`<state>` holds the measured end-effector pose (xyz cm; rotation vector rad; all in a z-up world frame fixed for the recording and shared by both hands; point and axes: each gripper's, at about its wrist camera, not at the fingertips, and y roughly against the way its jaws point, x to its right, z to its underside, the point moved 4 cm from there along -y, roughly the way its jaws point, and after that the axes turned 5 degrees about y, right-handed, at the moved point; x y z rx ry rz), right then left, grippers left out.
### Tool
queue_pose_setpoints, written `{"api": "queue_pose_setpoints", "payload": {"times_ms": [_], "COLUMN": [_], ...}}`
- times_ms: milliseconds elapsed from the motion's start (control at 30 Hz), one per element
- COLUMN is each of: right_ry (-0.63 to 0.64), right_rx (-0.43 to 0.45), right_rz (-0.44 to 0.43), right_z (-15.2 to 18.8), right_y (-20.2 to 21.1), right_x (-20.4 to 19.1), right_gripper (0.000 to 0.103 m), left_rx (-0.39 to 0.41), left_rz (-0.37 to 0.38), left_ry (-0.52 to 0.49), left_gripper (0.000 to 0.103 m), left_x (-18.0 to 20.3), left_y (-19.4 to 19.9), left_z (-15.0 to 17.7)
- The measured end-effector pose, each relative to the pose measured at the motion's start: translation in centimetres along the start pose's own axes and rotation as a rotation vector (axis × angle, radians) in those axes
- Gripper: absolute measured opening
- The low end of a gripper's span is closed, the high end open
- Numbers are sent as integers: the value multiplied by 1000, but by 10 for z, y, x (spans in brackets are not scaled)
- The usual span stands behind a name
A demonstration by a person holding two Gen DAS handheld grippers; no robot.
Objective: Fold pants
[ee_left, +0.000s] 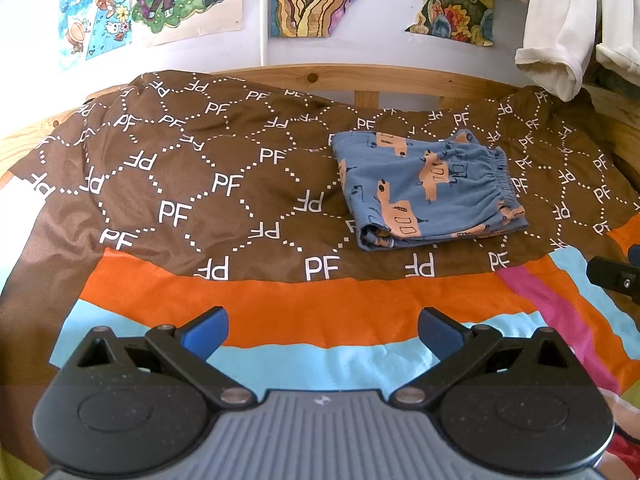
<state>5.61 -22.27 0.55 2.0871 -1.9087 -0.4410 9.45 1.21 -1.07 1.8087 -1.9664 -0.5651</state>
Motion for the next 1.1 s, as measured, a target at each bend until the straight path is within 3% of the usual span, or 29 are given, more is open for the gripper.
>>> {"api": "queue_pose_setpoints", "payload": {"times_ms": [567,1100], "right_ry": [1,2], "right_rx": [-20,-26], "right_rz": [-5,-9], "right_z": [1,2], "right_y": [-3,-5], "right_x": [-1,0], "right_gripper": [102,102], "left_rx": [-40,-21], "left_rz": [14,22], "left_ry": [-23,-38], "left_gripper": [103,103], "left_x": [4,7], "left_y": [-2,1], "left_z": [2,0]}}
